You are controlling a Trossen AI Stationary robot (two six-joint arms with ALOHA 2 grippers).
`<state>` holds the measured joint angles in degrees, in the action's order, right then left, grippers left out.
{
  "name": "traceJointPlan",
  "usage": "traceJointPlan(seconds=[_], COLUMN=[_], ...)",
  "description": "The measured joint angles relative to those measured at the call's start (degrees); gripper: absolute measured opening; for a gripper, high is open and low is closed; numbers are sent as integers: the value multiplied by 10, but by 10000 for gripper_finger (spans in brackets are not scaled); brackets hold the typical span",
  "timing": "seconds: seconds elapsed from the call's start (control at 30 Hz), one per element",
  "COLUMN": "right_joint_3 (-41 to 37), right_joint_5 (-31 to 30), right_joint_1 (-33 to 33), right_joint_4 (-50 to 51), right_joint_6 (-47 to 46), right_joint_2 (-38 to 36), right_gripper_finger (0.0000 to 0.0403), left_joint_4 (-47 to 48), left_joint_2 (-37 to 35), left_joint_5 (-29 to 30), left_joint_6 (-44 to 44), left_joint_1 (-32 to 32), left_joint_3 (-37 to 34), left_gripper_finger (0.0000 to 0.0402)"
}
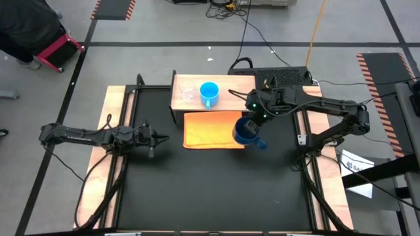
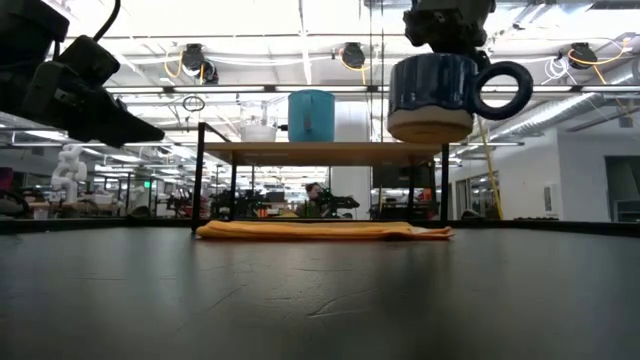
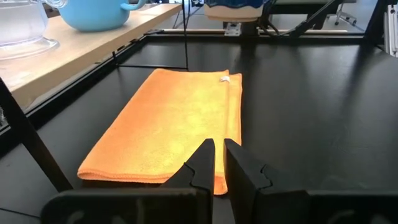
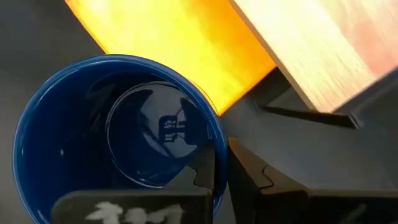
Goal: Stack small to large cups/mugs on shelf
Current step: Put the dark blue mug on the shelf
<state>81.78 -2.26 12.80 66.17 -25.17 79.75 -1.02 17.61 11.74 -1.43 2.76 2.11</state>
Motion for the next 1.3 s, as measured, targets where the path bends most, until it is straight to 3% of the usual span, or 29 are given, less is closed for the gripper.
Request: traceJointPlan(seconds=[0.37, 0.93, 1.3], right_joint_3=[0, 0, -7], right_joint_5=[-53, -85, -114], right_joint_1=[-28, 7, 6], right_joint_4=[18, 91, 85], right_joint_6=[8, -36, -31], right_joint_2=[-37, -109, -150], right_gripper_finger=[10, 10, 10], left_joint_4=[0, 0, 0], left_joint_2=[0, 0, 0], left_joint_5=[-18, -18, -19], left_joint_6=[-11, -18, -17], left_joint_1=[0, 0, 0], left_joint_3=[0, 0, 0], left_gripper_finger=[37, 37, 37])
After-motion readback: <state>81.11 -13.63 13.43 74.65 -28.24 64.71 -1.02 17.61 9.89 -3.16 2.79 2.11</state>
